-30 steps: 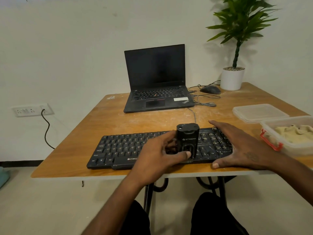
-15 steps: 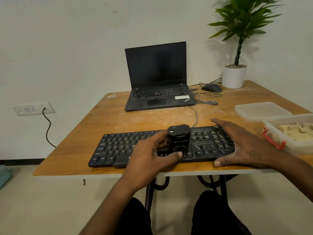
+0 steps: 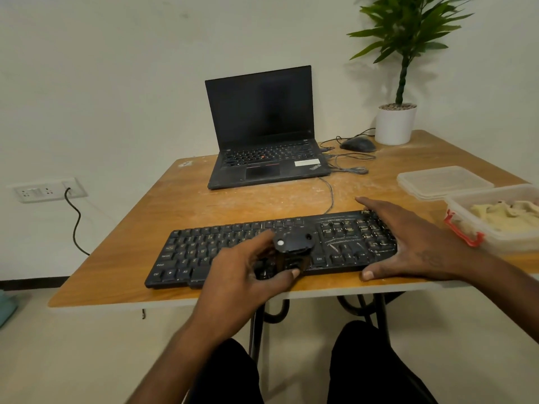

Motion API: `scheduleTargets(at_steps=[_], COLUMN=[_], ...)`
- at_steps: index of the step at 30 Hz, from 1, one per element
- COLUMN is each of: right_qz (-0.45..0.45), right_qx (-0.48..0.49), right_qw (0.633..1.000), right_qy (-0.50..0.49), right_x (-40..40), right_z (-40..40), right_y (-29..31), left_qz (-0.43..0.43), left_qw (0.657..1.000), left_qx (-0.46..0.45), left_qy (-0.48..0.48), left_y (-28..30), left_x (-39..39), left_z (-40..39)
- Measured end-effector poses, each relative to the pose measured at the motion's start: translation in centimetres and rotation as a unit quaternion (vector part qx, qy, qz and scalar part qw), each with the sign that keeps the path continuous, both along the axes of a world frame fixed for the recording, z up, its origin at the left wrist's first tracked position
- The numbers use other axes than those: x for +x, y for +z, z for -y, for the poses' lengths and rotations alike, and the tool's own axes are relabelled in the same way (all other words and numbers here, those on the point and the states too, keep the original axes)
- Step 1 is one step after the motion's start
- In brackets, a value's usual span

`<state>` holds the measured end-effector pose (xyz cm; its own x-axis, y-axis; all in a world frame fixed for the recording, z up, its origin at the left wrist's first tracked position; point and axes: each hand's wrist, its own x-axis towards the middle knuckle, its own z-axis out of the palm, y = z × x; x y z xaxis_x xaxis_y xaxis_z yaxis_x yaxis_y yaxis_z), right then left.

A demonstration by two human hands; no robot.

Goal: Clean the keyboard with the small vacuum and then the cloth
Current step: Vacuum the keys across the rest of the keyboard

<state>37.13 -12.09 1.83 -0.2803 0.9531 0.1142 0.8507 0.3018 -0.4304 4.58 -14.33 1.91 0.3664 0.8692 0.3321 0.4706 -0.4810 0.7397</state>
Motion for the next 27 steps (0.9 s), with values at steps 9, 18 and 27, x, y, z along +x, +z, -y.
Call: scheduleTargets(at_steps=[9, 18, 27], right_qz=[0.001, 0.008, 0.009], right_qx=[0.001, -0.002, 0.004], right_qw=[1.000, 1.000, 1.000], right_qy=[-0.001, 0.000, -0.001], right_x=[-0.1, 0.1, -0.1], right_z=[-0.1, -0.2, -0.1], right_y=[0.1, 0.0, 0.0], left_qz=[-0.038, 0.008, -0.019], left_qw=[0.997, 1.000, 0.999], left_qx=[0.056, 0.014, 0.032], left_qy=[-0.038, 0.026, -0.039], left_y=[-1.2, -1.0, -1.2], left_x=[4.6, -2.6, 2.9], left_z=[0.0, 0.4, -0.5])
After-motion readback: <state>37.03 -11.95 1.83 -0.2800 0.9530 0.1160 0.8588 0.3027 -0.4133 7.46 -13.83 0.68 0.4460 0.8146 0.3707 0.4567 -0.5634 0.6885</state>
